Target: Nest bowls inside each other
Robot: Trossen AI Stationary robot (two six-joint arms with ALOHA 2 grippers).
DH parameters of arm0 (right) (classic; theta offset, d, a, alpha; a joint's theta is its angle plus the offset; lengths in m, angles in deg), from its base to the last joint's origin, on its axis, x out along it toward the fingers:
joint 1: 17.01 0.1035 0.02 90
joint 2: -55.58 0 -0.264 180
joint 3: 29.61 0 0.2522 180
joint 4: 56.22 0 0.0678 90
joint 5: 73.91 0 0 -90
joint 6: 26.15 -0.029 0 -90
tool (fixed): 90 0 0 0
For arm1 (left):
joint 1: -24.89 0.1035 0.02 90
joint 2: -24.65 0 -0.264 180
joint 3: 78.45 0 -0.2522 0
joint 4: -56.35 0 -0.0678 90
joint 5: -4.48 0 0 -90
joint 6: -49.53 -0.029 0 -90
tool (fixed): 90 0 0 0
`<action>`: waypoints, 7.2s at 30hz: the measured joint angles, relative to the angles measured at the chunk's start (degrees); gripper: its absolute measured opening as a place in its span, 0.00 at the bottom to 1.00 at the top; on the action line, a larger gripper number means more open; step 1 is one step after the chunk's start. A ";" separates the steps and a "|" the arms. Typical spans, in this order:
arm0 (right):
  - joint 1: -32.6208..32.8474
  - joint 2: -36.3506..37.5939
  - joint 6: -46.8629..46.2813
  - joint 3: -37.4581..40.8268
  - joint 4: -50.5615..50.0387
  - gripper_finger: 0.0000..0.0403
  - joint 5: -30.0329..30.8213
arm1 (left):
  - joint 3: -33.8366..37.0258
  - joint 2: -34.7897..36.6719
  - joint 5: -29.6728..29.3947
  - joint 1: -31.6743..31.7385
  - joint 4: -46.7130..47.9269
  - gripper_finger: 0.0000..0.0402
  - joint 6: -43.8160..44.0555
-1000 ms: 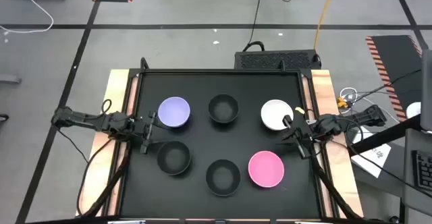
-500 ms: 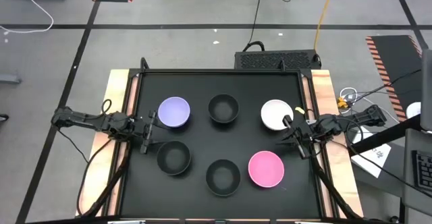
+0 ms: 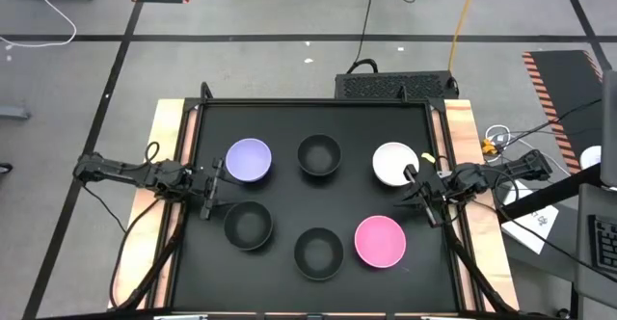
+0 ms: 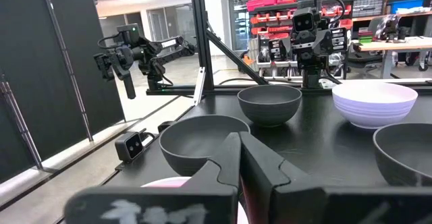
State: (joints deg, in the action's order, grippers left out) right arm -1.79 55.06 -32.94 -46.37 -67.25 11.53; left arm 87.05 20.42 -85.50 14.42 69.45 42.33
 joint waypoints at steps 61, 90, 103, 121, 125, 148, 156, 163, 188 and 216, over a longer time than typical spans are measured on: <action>0.00 0.01 0.00 -0.01 -0.01 0.00 0.00 | 0.00 0.00 0.00 0.00 -0.02 0.61 0.00; 0.00 0.02 0.00 0.00 -0.01 0.00 0.00 | 0.00 0.00 0.00 0.02 -0.02 0.61 0.00; 0.00 0.01 0.42 -0.01 0.02 0.00 0.01 | -0.02 0.00 0.01 0.01 -0.01 0.61 -0.02; -0.01 0.02 -4.34 0.00 2.49 0.00 0.00 | 0.00 0.00 0.02 0.01 -0.02 0.61 4.11; 0.01 0.02 -4.17 -0.01 4.13 0.00 0.00 | -0.02 0.00 0.02 0.02 -0.04 0.61 6.01; -0.10 0.00 0.67 0.00 9.41 0.00 0.53 | -0.01 0.00 0.52 0.00 -0.37 0.61 4.76; -0.28 0.00 5.06 0.01 10.83 0.00 8.78 | 0.00 0.00 0.24 0.00 -7.18 0.61 3.69; -0.30 -0.02 0.84 -0.01 9.36 0.00 24.11 | 0.00 0.00 -7.48 0.02 -9.03 0.61 0.88; -9.69 -7.15 -30.40 -23.95 -39.85 0.62 40.55 | 0.00 0.00 -8.99 -0.01 -5.01 0.61 1.95; -33.12 -33.43 -33.12 -34.34 -60.99 0.60 22.91 | 0.00 0.00 -7.39 -0.01 -2.83 0.61 1.56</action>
State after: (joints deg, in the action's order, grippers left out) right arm -34.91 21.63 -66.06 -80.71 -128.24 34.44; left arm 87.05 20.42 -92.89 14.41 66.62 43.89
